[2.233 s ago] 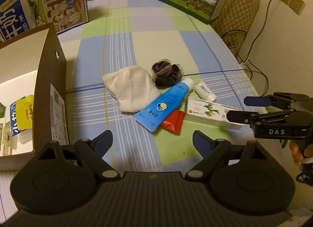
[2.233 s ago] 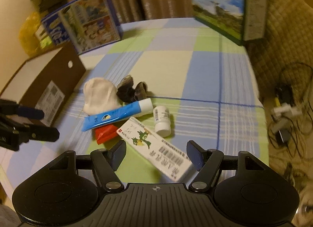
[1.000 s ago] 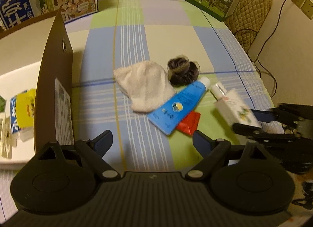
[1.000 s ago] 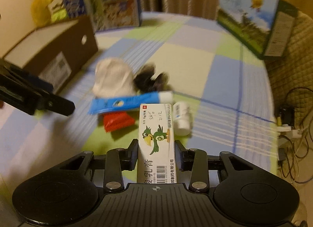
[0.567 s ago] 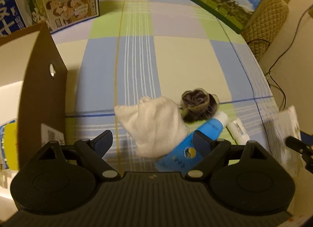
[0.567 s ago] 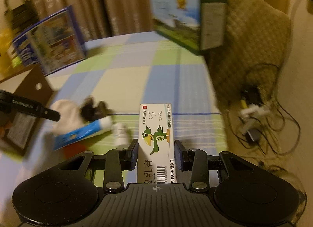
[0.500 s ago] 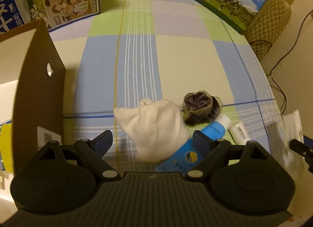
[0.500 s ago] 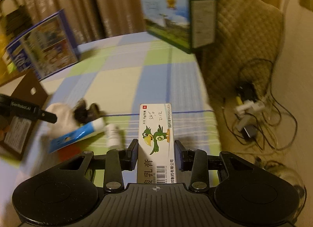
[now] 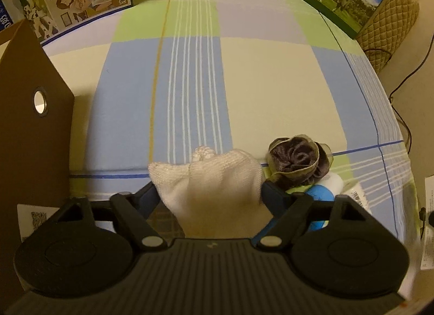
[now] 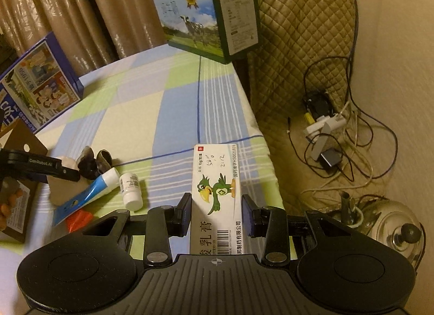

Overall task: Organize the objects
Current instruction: 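Grasp the white knit cloth with the left gripper while the right holds the ointment box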

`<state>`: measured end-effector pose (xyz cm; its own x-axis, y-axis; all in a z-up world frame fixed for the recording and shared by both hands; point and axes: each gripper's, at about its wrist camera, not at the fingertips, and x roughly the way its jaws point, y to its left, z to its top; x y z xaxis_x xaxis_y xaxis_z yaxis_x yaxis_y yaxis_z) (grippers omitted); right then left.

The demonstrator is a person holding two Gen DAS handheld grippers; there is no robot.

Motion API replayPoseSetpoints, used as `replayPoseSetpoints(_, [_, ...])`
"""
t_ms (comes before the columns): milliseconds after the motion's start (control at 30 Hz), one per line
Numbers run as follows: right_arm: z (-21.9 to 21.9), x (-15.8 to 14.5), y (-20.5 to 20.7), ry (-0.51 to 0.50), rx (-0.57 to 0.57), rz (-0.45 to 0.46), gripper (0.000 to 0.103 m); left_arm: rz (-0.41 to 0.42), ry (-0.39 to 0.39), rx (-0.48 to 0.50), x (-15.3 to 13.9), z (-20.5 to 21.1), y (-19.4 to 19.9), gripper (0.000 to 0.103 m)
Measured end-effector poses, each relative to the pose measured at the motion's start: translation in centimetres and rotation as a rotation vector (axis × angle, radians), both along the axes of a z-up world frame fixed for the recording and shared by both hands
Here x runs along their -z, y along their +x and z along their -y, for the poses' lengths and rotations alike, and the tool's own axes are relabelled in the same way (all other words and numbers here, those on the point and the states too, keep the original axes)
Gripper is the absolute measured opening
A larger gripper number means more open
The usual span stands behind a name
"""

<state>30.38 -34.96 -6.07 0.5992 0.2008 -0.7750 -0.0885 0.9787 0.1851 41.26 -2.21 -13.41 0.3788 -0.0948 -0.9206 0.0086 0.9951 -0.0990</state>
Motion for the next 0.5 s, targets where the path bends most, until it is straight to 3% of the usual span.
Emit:
replayPoseSetpoints(100, [0.0, 0.1, 0.0, 0.0, 0.005, -0.005, 0.035, 0.014, 0.019, 0.013, -0.2, 0.1, -0.1, 0.052])
replayPoseSetpoints(200, [-0.1, 0.2, 0.0, 0.0, 0.005, -0.005, 0.035, 0.029, 0.026, 0.022, -0.6, 0.3, -0.4, 0.043])
replayPoseSetpoints(500, [-0.9, -0.5, 0.0, 0.01, -0.015, 0.014, 0.035, 0.137, 0.068, 0.007, -4.9, 0.2, -2.9, 0.041])
